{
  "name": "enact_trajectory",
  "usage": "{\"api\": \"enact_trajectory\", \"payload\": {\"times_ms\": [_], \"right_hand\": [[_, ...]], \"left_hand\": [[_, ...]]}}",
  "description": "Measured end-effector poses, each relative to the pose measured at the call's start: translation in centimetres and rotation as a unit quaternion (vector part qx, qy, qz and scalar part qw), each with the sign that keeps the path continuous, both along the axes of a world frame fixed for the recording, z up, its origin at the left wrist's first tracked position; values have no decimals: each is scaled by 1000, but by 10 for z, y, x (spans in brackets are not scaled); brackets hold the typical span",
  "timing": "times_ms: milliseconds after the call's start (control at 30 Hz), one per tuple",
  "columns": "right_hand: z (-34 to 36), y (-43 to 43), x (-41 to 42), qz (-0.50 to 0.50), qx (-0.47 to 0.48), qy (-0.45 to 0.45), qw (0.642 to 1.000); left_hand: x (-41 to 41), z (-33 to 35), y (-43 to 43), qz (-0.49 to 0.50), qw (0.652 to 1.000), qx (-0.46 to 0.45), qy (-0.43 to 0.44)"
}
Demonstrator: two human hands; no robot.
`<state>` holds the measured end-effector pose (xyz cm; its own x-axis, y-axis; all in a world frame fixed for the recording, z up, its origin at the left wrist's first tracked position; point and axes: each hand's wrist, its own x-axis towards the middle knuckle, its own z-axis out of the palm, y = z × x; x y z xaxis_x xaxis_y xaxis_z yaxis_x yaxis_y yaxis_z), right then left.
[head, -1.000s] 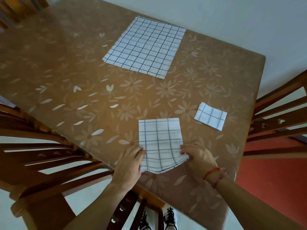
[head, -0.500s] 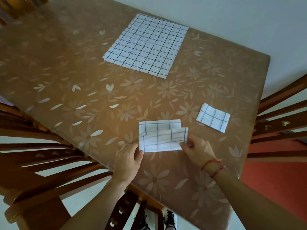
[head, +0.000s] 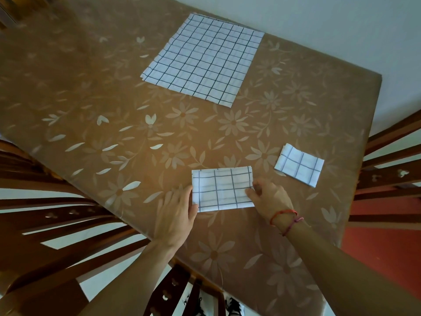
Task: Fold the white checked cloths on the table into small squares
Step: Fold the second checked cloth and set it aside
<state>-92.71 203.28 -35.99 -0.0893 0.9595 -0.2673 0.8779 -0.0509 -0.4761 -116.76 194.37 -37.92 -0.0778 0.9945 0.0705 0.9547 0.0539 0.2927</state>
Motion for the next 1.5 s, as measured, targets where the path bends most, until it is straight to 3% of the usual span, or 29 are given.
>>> {"api": "enact_trajectory", "payload": {"times_ms": [367,667,767,900,1067,1300,1500], "right_hand": [[-4,4,-3,-14,5,-23,1000],[1,5,-8,-9,11,-69,998],[6,2,-11,-7,81,-87,993],[11,-8,-43,141,243,-66,957],[-11,-18,-93,345,187,-106,914],[-29,-8,-100,392,151,-140,897],[-32,-10,-99,367,136,-155,907]], "left_hand": [[-15,-4,17,-157,985,-8,71],[-23,-12,26,-168,981,-49,85],[-24,-15,24,-167,981,-49,87],[-26,-15,25,-172,980,-53,89],[-27,-18,25,-178,977,-59,97],[-28,-18,27,-185,975,-58,111],[-29,-21,26,-190,973,-63,118]]}}
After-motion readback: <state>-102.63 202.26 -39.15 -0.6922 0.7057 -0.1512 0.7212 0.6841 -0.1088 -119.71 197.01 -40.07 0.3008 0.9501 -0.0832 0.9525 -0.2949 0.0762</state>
